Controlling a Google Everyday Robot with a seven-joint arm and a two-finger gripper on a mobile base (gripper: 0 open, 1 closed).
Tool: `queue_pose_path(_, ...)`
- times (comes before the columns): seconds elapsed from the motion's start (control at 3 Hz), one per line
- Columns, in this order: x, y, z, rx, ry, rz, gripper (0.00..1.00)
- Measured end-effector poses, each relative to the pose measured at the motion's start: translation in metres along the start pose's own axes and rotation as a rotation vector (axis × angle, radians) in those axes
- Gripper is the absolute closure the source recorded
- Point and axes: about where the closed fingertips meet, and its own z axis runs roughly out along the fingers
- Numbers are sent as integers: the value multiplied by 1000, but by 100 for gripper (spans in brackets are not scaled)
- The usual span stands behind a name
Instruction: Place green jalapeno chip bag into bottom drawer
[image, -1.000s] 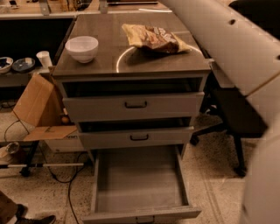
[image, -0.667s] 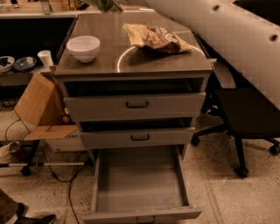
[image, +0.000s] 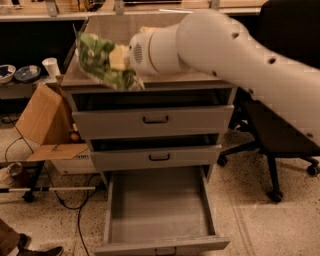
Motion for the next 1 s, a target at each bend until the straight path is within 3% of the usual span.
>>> queue_pose_path(0.33,72,-4,3,-11,140,87,100)
queue_pose_path(1.0,220,-32,35,51,346,324,100)
